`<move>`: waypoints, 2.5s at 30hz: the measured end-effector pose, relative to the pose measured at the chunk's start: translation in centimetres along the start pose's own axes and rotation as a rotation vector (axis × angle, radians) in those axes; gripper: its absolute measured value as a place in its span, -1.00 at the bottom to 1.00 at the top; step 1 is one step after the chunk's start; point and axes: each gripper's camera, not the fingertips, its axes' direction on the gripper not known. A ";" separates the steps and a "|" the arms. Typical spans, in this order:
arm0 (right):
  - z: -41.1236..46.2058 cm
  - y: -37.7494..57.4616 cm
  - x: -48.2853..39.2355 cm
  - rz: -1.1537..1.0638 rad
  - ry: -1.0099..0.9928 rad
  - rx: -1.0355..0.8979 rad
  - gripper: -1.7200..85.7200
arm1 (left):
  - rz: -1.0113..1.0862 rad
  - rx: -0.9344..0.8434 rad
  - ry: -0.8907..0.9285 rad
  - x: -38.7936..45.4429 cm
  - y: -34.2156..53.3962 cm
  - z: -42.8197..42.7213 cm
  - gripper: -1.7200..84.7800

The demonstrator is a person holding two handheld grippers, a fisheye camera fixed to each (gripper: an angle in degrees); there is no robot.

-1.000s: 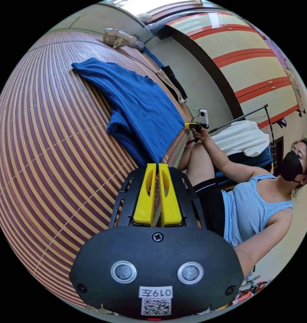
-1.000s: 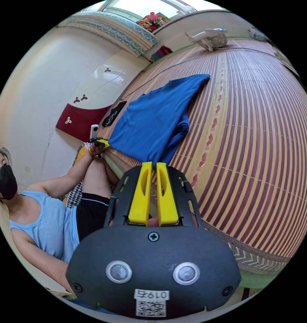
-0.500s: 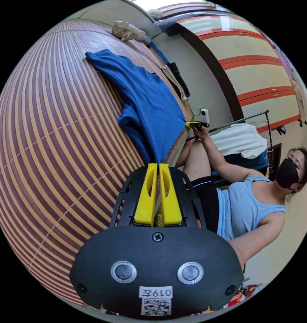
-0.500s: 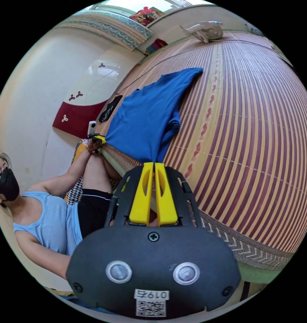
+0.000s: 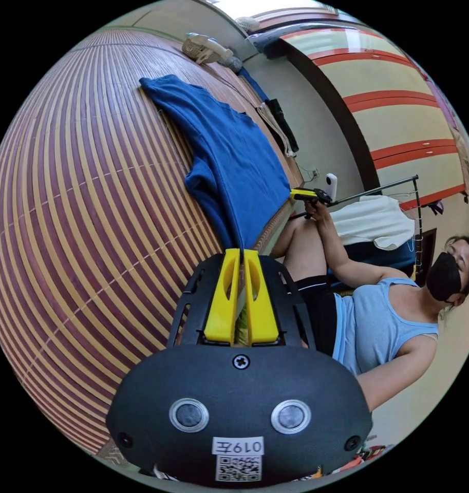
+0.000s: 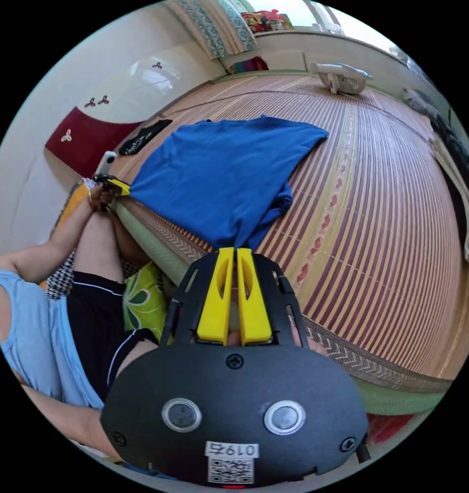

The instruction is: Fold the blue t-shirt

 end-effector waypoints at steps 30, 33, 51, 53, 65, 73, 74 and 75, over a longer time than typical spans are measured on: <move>-1.2 1.9 7.8 0.218 -0.371 0.029 -0.85 | -0.045 0.028 0.106 -0.8 1.5 -2.6 -0.94; -2.0 2.5 7.9 0.211 -0.360 0.054 -0.78 | -0.021 0.073 0.097 0.1 2.5 -3.9 -0.93; -3.2 2.5 9.9 0.268 -0.353 0.229 -0.84 | -0.063 0.184 0.014 -0.7 1.3 -4.8 -0.86; -3.2 2.7 10.1 0.274 -0.347 0.238 -0.84 | -0.054 0.172 -0.010 -0.3 1.1 -4.3 -0.87; -3.5 2.8 10.5 0.253 -0.360 0.267 -0.85 | 0.077 0.176 -0.182 3.2 0.5 -3.1 -0.89; -3.0 2.3 11.0 0.243 -0.368 0.236 -0.85 | 0.049 0.161 -0.141 2.4 0.2 -2.7 -0.91; -2.9 2.3 11.2 0.243 -0.365 0.232 -0.84 | 0.043 0.163 -0.127 2.2 0.2 -2.8 -0.92; -3.0 2.3 11.3 0.244 -0.365 0.234 -0.83 | 0.039 0.165 -0.120 2.1 0.1 -2.8 -0.92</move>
